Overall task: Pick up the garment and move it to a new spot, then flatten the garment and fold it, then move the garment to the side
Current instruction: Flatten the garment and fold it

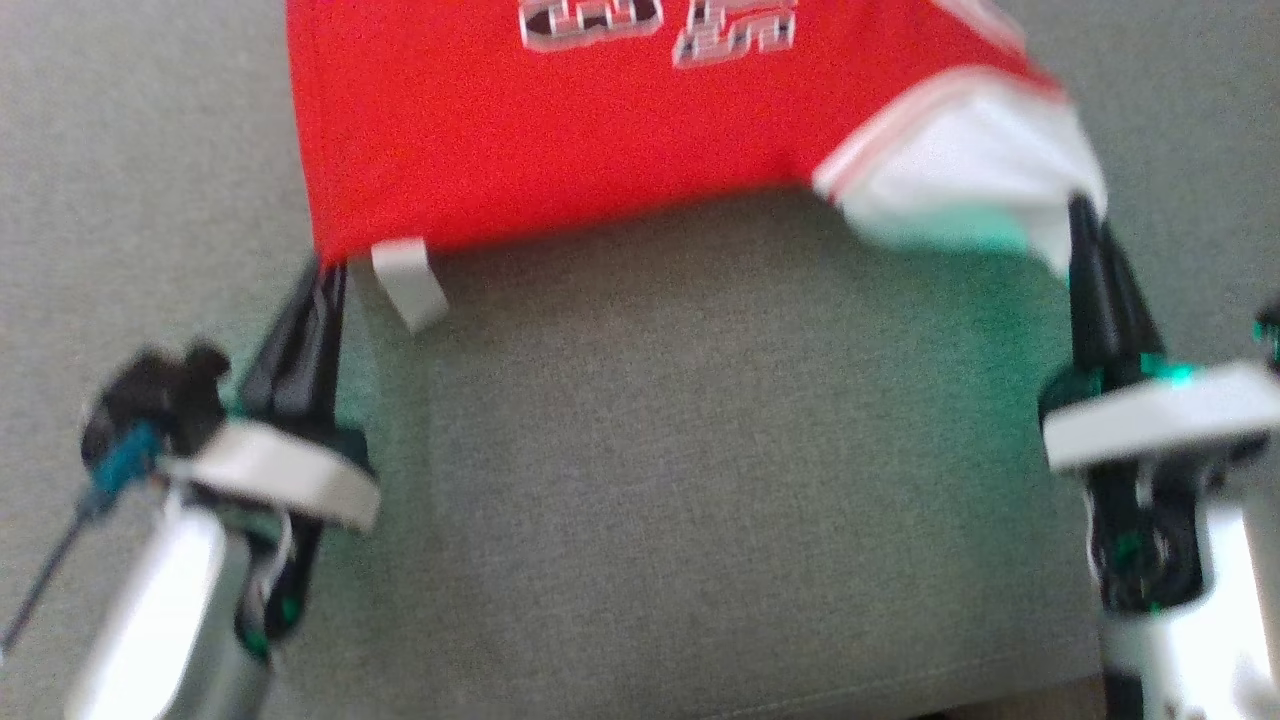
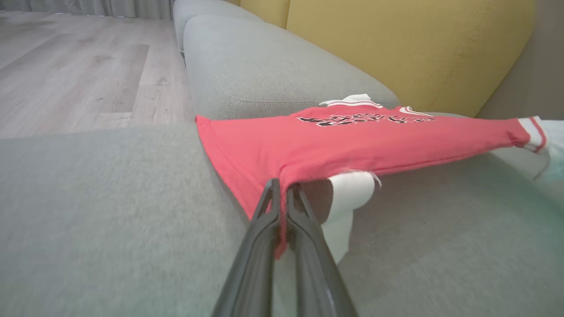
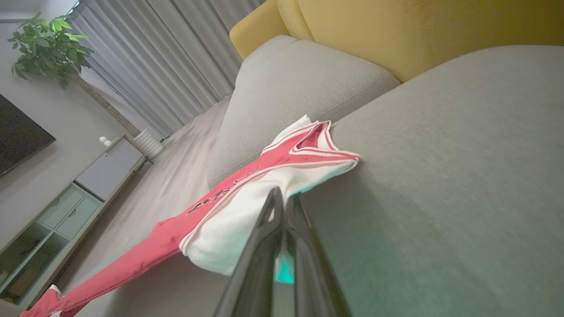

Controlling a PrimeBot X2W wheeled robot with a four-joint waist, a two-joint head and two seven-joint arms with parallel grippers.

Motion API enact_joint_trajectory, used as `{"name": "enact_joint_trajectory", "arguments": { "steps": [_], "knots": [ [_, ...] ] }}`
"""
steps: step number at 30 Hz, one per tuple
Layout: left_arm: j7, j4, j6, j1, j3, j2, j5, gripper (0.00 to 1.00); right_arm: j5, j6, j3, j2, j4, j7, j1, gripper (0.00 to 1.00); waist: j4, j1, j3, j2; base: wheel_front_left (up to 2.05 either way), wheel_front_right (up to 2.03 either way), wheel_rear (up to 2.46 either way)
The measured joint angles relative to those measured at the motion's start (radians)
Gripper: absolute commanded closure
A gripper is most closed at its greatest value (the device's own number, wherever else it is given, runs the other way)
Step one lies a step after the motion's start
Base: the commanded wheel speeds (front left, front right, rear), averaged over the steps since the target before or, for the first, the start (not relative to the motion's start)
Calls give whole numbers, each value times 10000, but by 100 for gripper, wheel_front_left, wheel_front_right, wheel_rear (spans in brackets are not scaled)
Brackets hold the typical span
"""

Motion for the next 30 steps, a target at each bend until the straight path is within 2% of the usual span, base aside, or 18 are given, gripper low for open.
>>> {"name": "enact_joint_trajectory", "arguments": {
  "steps": [9, 12, 19, 24, 30],
  "knots": [
    [148, -1678, 679, 3613, -105, 4, -708, 100, -261, 0, -157, 79, -1237, 313, 3310, 100, 0, 0, -1265, 0, 0, 0, 0],
    [259, -2266, 708, 4579, -255, 17, -932, 100, -245, 0, -104, 88, -1475, 441, 4272, 100, -37, 0, -1573, 0, 0, 0, 0],
    [721, -3367, 1068, 6192, -407, 184, -1250, 100, -247, 0, 33, 136, -2414, 635, 6164, 100, 42, 1, -1599, 0, 0, 0, 0],
    [1139, -3689, 1131, 6042, -368, 416, -1360, 100, -199, 0, -165, 138, -2880, 821, 5824, 100, 41, 3, -1295, 0, 0, 0, 0],
    [2138, -4025, 1110, 4608, 56, 815, -1802, 100, -577, 0, -174, 134, -2865, 1620, 3684, 100, 19, 6, -702, 0, 0, 0, 0]
  ]
}}
